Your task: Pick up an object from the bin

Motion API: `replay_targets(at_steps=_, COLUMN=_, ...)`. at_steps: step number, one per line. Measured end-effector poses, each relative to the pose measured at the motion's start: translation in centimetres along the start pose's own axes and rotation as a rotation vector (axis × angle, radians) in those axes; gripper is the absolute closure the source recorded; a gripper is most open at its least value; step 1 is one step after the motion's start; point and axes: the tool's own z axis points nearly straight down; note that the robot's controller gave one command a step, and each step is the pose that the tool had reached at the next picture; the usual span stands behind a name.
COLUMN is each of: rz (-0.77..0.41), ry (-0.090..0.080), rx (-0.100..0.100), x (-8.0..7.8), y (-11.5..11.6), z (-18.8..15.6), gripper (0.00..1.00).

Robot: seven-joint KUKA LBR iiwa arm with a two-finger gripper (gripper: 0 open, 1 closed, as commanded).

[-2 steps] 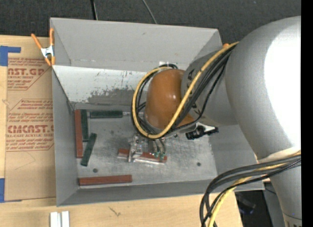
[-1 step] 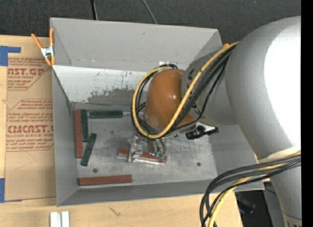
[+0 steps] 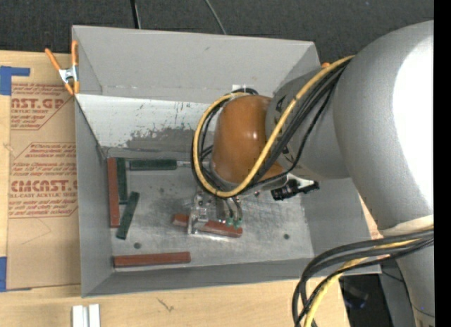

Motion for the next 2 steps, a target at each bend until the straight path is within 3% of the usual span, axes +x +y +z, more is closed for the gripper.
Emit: replay_targets(at_steps=2, rz=0.0, ry=-0.01, rx=-0.003, x=-0.28, y=0.12, z=-2.49, gripper=1.0)
